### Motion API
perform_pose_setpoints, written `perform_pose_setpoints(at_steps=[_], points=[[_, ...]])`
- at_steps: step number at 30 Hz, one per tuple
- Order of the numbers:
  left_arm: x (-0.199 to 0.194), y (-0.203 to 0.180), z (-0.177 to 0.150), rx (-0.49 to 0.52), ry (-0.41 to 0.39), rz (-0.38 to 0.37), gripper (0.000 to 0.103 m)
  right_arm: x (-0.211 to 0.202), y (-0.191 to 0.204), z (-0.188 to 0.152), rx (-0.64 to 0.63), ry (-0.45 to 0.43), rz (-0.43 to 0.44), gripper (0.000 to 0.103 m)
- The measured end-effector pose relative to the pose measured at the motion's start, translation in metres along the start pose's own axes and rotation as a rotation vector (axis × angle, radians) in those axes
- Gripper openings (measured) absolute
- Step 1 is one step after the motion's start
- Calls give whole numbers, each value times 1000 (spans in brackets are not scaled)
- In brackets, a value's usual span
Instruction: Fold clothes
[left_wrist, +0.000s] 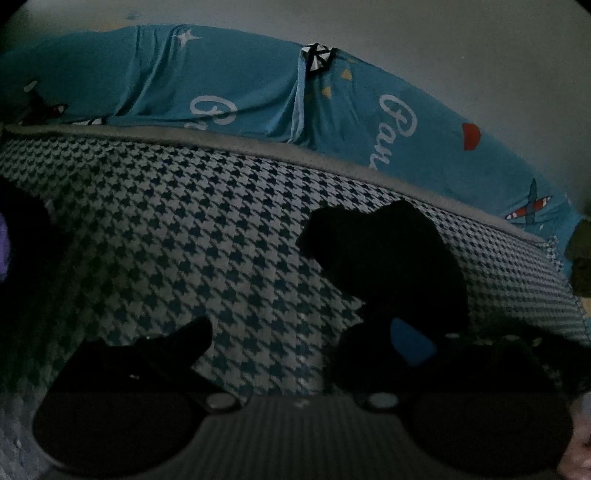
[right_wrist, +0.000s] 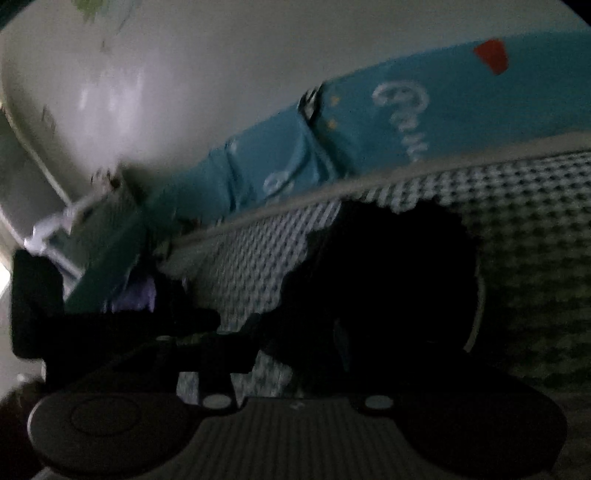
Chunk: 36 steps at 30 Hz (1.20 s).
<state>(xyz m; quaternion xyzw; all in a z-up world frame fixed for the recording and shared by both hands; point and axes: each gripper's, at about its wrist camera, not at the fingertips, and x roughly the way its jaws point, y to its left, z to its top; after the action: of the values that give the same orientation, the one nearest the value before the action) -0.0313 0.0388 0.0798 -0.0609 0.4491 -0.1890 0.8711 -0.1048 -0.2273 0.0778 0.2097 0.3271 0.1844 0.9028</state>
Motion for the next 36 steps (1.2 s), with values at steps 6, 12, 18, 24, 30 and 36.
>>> perform_pose_setpoints(at_steps=[6,12,18,24,30,36], points=[[16,-3,-2,12,-3,-37,103,9,-1,17,43,-71,-26,47],[22,-9,-8,5,14,-83,103,34,2,23,71,-98,-58,57],[23,-17,-14,46,23,-82,103,64,0,27,91,-104,-183,57],[22,-15,-19,59,26,-65,103,77,-10,26,116,-111,-245,36],[12,-8,-17,49,3,-67,103,70,-11,24,118,-130,-249,22],[9,3,-12,7,-16,-45,103,46,-10,20,95,-178,-206,9]])
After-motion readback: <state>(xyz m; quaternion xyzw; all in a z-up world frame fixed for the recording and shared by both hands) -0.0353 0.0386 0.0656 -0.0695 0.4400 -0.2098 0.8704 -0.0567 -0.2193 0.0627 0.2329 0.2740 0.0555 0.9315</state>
